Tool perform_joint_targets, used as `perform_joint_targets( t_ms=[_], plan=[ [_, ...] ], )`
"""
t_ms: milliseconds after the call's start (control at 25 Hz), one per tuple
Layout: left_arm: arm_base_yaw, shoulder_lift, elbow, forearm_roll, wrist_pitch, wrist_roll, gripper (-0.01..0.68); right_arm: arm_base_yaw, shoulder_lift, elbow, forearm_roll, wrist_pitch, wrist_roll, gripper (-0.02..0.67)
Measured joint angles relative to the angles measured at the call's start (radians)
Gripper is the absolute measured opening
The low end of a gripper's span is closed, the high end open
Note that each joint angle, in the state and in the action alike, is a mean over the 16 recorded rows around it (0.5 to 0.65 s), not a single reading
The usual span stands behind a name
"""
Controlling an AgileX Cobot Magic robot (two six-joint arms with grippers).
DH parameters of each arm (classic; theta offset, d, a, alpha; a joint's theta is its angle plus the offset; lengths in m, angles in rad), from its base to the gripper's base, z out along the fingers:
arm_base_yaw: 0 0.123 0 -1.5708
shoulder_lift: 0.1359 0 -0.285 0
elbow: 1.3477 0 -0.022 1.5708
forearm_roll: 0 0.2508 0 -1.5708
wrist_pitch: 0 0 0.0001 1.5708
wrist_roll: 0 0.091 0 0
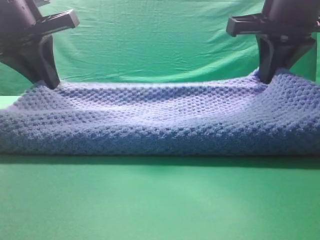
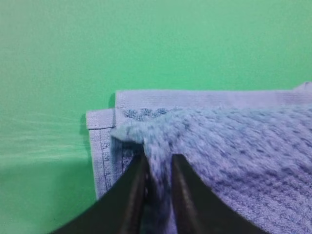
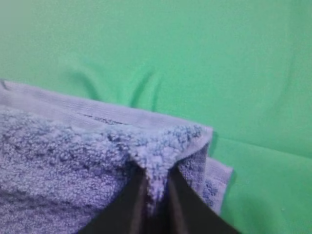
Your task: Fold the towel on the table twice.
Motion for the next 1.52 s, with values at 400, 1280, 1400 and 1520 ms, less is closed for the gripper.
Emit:
perform_joint_targets(
  t_ms=[400, 1280, 1400, 1520],
  plan=[
    [0.001, -0.081, -0.066, 0.006, 0.109, 0.033, 0.441, -0.003, -0.111, -0.001, -0.010, 0.033, -0.005, 0.449],
    [0.001, -0.776, -0.078, 0.031, 0.376, 0.106, 0.000, -0.003, -0.791, 0.062, 0.045, 0.319, -0.052, 0.000],
    [0.001, -0.889, -0.006, 0.036, 0.377, 0.114, 0.000, -0.003, -0.873, 0.105, 0.068, 0.324, -0.075, 0.000],
    [0.001, -1.008, 0.084, 0.040, 0.366, 0.116, 0.000, -0.003, -0.955, 0.160, 0.099, 0.313, -0.105, 0.000]
  ],
)
